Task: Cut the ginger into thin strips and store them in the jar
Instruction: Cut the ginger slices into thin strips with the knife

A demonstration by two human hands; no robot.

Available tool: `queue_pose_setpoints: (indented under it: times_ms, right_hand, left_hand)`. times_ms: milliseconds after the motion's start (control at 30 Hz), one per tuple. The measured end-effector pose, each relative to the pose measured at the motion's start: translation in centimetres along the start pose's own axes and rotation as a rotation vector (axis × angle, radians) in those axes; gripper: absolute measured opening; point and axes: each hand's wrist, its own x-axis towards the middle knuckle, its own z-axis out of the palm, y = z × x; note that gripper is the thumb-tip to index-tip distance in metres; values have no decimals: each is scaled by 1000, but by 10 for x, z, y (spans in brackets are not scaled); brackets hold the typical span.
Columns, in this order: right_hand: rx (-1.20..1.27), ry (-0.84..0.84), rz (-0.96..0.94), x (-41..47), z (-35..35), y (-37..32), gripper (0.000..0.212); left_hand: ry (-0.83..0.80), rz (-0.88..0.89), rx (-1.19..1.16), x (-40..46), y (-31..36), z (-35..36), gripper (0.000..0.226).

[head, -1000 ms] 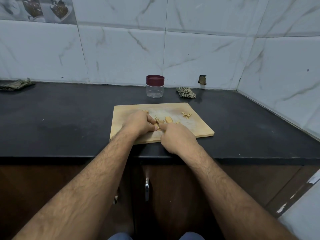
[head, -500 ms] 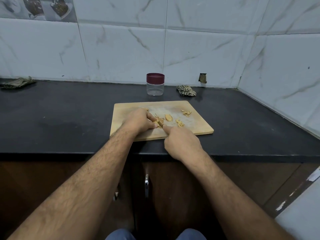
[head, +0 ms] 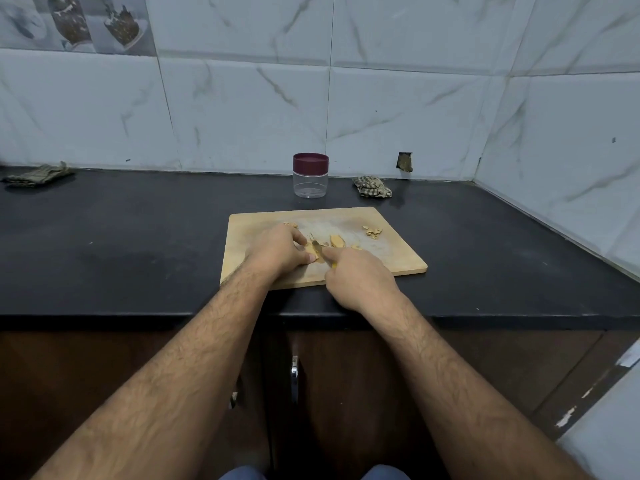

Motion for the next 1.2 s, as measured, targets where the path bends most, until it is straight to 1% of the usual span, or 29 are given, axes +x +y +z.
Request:
queue_pose_setpoints:
  times_ms: [167,267,300,400,433,567,933,1200]
  right_hand:
    - [-14,-14,-16,4,2,-2,53]
    - [-23,-7,-10,5,4,-1,51]
    - [-22,-5,-9,5,4,-1,51]
    - [-15,5,-9,5,4,-1,53]
    - [-12,7,-10,6,4,-1,53]
    - [-12,7,-20,6,4,-1,53]
    - [-42,16,-37,6,6,-2,51]
    - [-76,25,-52,6,5,-3,51]
  left_hand:
    - [11,20,-24,-2,-1,1,22]
    - [35,22,-39,-5,-2,0,38]
    - [39,27,-43,-5,-2,0,38]
    - [21,54,-22,-6,-1,-1,15]
    - [13,60,-13,-6,0,-2,12]
    - [-22,67,22,-4,0,-3,18]
    - [-48,101,96,-2,0,-5,21]
    - [-55,105,101,-3,2,-6,23]
